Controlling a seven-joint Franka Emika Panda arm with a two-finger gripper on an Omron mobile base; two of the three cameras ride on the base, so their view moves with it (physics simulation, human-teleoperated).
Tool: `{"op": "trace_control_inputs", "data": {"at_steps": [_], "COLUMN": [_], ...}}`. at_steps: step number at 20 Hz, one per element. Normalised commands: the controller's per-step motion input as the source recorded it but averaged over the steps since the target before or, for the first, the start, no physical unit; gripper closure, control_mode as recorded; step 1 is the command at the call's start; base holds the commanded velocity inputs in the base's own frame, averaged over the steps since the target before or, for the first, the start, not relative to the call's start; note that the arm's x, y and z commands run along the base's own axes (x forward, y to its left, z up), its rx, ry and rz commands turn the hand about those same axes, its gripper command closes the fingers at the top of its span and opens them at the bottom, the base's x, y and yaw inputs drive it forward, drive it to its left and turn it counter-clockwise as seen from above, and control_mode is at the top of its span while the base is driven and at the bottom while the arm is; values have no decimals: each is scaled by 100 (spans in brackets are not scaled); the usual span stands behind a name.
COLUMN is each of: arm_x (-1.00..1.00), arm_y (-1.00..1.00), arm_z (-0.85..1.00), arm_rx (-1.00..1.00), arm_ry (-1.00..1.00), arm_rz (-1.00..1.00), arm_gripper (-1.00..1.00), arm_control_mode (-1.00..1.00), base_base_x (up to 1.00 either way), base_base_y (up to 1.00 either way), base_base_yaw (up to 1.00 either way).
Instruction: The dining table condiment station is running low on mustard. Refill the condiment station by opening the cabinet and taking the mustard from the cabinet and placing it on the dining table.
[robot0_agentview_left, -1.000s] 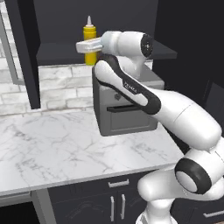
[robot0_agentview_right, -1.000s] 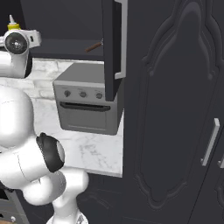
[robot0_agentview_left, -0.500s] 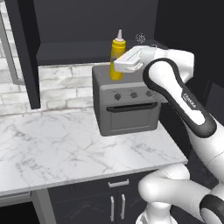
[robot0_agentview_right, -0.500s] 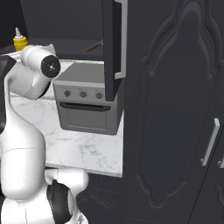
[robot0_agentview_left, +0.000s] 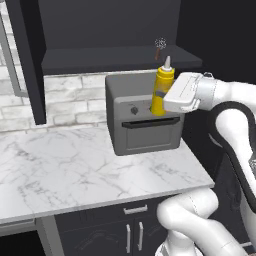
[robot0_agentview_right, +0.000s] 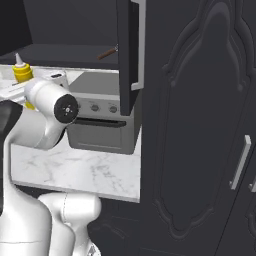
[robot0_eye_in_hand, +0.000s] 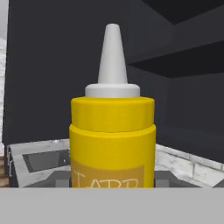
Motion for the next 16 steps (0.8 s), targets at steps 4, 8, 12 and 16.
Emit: {"op": "trace_control_inputs", "data": {"at_steps": [4, 8, 12, 16], "arm_x": [-22, 0, 0, 0], "arm_y": [0, 0, 0, 0], "arm_z": [-10, -5, -4, 0], "arm_rx": [0, -1, -1, 0], "arm_ry": [8, 3, 0, 0], "arm_rz": [0, 0, 0, 0], "arm_gripper": [100, 100, 100, 100], "arm_control_mode": [-100, -100, 100, 100], "base_base_x": [0, 0, -44, -88], "base_base_y": [0, 0, 13, 49], "base_base_yaw": [0, 0, 12, 40]}}
